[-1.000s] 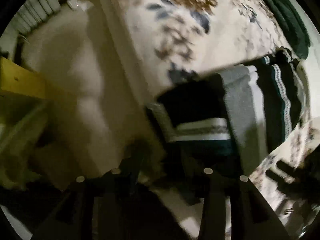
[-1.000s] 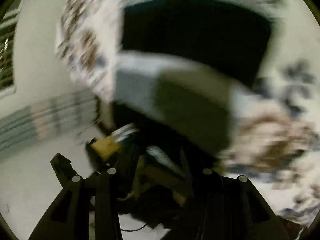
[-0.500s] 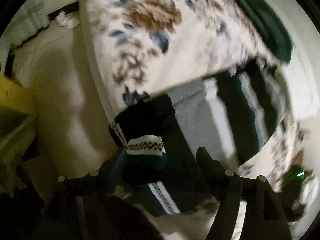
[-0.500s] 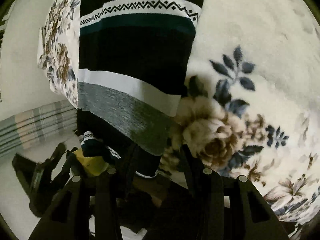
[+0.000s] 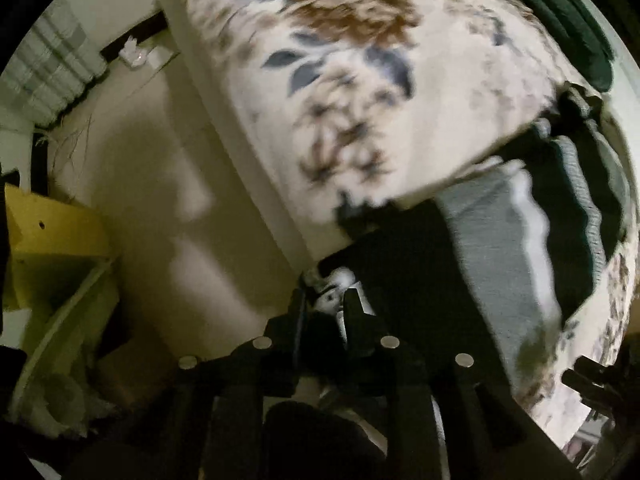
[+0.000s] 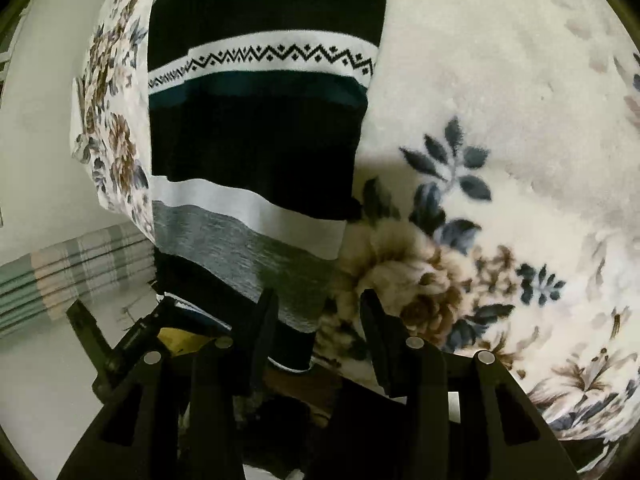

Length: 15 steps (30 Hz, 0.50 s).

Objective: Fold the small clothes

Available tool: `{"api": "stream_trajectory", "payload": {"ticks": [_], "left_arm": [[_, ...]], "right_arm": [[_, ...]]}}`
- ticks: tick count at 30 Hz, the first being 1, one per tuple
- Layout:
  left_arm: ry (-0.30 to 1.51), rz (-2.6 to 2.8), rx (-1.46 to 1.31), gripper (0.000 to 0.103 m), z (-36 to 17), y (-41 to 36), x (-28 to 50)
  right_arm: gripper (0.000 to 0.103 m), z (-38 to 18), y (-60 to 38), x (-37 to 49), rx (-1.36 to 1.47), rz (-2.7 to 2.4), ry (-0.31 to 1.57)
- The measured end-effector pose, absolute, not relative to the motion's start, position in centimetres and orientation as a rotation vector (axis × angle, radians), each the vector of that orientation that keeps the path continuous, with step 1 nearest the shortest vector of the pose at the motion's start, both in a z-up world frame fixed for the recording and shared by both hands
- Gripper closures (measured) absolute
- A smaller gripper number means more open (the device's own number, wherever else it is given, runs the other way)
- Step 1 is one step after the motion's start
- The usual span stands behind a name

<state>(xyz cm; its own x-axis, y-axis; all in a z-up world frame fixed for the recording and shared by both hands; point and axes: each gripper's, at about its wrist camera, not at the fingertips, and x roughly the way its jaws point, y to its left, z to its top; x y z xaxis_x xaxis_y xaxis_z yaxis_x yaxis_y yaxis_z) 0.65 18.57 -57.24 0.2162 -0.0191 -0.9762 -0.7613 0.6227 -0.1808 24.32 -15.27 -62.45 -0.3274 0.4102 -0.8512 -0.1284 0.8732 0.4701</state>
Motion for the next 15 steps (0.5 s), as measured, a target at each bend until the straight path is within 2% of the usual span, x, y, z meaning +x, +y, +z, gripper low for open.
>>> {"api": "stream_trajectory", "payload": {"ticks": [2,4,9,11,15], "left_arm": [[1.25,0.57,-0.75,0.071,-55.5,18.0,1.7],[1.229,0.536,-0.732,0.065,-53.4,17.3,3.2],[1.143,0.439,-0.67,0.061,-48.0,16.7,8.8],[1.107,0.388,-0.642,0.054,-46.6,17.0,12.8],[1.065,0.256,-0.602,0.053,-45.6,16.9,23.9]], "right_arm": [[0.058,-61.9,-15.7,24.7,0.24,0.554,1.829],[0.053,-61.1,-16.5,25.3,0.266,0.56,1.817],[0.049,-58.0,-18.3,27.9,0.343,0.564,1.744],[0.048,-56.9,-18.8,29.4,0.352,0.562,1.706],[0.048,-55.0,-20.1,35.3,0.411,0.491,1.607]]}}
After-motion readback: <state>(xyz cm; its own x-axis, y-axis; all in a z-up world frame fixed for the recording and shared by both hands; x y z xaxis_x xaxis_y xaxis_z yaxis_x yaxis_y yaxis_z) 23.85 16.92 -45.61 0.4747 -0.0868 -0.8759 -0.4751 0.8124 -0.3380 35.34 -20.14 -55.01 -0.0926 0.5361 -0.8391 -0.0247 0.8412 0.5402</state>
